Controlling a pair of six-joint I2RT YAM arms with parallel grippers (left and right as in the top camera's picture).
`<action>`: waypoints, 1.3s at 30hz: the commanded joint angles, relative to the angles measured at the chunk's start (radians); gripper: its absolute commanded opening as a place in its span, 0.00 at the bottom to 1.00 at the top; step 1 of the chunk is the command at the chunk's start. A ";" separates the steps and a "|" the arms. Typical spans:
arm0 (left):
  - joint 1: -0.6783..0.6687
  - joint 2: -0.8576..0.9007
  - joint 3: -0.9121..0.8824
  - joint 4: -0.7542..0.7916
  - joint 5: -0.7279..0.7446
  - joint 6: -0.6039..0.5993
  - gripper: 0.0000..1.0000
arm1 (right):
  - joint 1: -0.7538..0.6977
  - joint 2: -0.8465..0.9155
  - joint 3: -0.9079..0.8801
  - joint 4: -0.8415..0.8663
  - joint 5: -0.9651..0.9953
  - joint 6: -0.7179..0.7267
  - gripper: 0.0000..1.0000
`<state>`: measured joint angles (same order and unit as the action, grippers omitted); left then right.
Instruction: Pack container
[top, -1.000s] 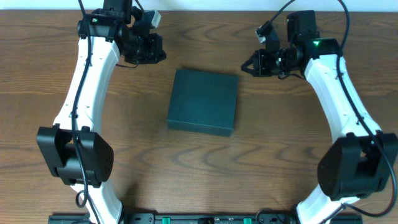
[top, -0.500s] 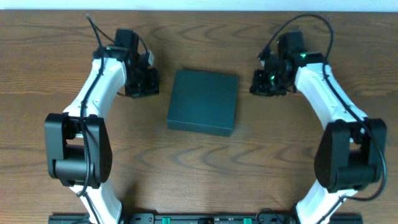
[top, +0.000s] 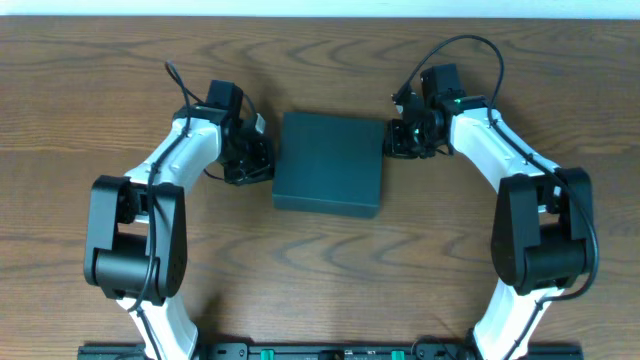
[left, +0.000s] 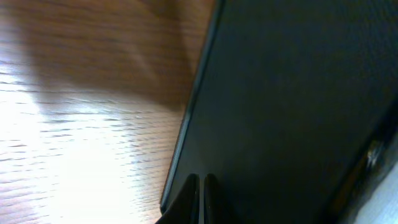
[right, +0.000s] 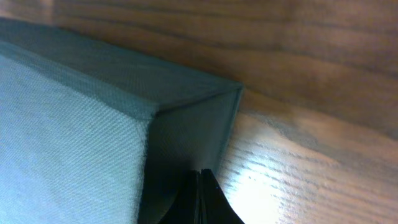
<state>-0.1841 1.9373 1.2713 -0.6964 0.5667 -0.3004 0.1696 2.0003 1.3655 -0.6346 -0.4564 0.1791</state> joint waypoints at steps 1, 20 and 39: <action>-0.032 -0.013 -0.002 0.001 0.029 -0.018 0.06 | 0.010 0.009 0.001 0.025 -0.031 0.008 0.01; 0.101 -0.255 0.127 -0.187 -0.163 0.050 0.06 | -0.111 -0.235 0.217 -0.238 0.153 -0.084 0.02; 0.099 -1.386 -0.270 -0.517 -0.194 0.088 0.06 | -0.081 -1.640 -0.391 -0.640 0.051 0.016 0.02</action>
<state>-0.0826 0.6075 1.0927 -1.2137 0.3595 -0.1692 0.0830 0.5083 1.0477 -1.2697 -0.3542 0.1425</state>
